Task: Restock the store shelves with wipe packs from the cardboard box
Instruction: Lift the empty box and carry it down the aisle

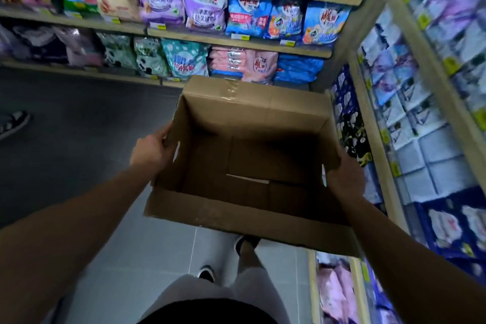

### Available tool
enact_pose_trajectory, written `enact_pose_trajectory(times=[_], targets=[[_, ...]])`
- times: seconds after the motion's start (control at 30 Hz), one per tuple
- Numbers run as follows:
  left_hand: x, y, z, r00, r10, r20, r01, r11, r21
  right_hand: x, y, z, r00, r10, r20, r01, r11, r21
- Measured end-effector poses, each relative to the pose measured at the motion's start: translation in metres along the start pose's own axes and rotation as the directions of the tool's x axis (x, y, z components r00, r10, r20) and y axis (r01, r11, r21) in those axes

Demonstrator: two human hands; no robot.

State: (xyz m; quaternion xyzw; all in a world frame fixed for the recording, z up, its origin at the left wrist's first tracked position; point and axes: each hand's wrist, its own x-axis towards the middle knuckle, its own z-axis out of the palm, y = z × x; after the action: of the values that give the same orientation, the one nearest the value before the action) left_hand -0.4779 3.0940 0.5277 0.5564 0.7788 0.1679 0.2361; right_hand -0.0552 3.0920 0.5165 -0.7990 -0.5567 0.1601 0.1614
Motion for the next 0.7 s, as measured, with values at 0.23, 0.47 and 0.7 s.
enact_pose_trajectory(times=[0.23, 0.47, 0.7], targets=[[0.124, 0.069, 0.029, 1.000, 0.002, -0.016, -0.002, 0.999, 0.032, 0.142, -0.010, 0.010, 0.999, -0.039, 0.009, 0.038, 0.998, 0.058], [0.229, 0.122, 0.039, 0.998, -0.049, -0.043, 0.050, 0.999, 0.015, 0.261, -0.037, 0.004, 0.992, -0.122, -0.019, 0.123, 0.989, 0.086], [0.349, 0.142, 0.062, 0.996, -0.074, -0.039, 0.074, 0.997, 0.000, 0.370, -0.062, 0.048, 0.998, -0.055, -0.011, 0.055, 0.998, 0.023]])
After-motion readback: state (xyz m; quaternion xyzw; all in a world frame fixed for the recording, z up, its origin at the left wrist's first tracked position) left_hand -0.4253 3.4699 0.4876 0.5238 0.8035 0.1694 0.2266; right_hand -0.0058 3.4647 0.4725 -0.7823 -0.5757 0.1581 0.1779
